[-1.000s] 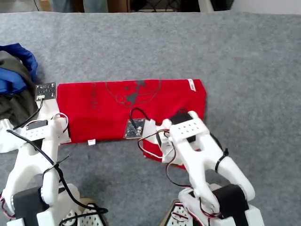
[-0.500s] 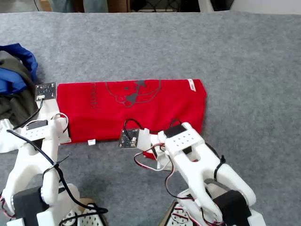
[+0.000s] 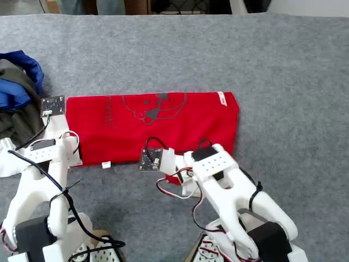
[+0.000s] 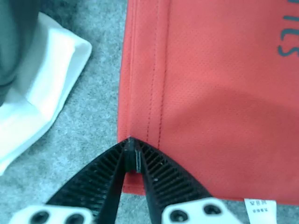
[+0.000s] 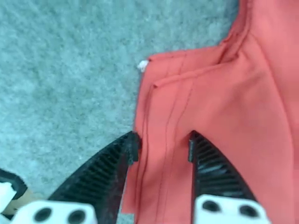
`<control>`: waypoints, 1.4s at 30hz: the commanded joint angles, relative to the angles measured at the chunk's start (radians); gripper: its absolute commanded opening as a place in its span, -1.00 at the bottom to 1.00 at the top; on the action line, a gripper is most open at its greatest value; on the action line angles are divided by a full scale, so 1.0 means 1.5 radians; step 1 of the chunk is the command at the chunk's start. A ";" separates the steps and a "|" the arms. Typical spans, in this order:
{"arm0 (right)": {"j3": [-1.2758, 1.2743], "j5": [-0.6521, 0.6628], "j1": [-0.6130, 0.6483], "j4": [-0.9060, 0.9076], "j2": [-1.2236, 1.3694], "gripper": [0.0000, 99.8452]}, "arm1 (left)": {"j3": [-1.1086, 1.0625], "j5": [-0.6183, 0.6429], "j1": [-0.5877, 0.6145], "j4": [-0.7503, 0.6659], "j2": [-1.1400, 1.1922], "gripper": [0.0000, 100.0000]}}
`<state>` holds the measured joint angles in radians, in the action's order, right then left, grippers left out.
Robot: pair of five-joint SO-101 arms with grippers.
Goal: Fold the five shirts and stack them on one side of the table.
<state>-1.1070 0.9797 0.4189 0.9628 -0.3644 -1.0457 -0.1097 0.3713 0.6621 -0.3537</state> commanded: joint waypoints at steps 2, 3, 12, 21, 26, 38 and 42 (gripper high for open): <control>-0.011 0.008 -0.006 -0.016 0.009 -0.84 | 0.027 0.002 0.003 0.006 -0.002 -0.94; -0.011 0.009 -0.006 -0.016 0.009 -0.88 | 0.027 0.002 0.003 0.006 -0.002 -0.94; 0.037 0.008 -0.076 -0.011 0.009 -0.97 | 0.029 0.002 0.003 0.006 -0.001 -0.94; 0.288 0.081 -0.124 0.078 0.057 -0.97 | 0.030 0.002 0.003 0.006 0.000 -0.94; 0.446 0.099 -0.125 0.078 0.215 -0.97 | 0.031 0.002 0.003 0.006 0.000 -0.94; 0.768 0.142 -0.106 0.147 0.463 -0.96 | 0.031 0.002 0.003 0.006 0.000 -0.94; 0.818 0.141 -0.101 0.165 0.508 -0.89 | 0.031 0.002 0.003 0.006 0.000 -0.94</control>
<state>0.0284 1.1807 0.2470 1.1884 0.3890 -1.0457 -0.1097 0.3713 0.6621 -0.3537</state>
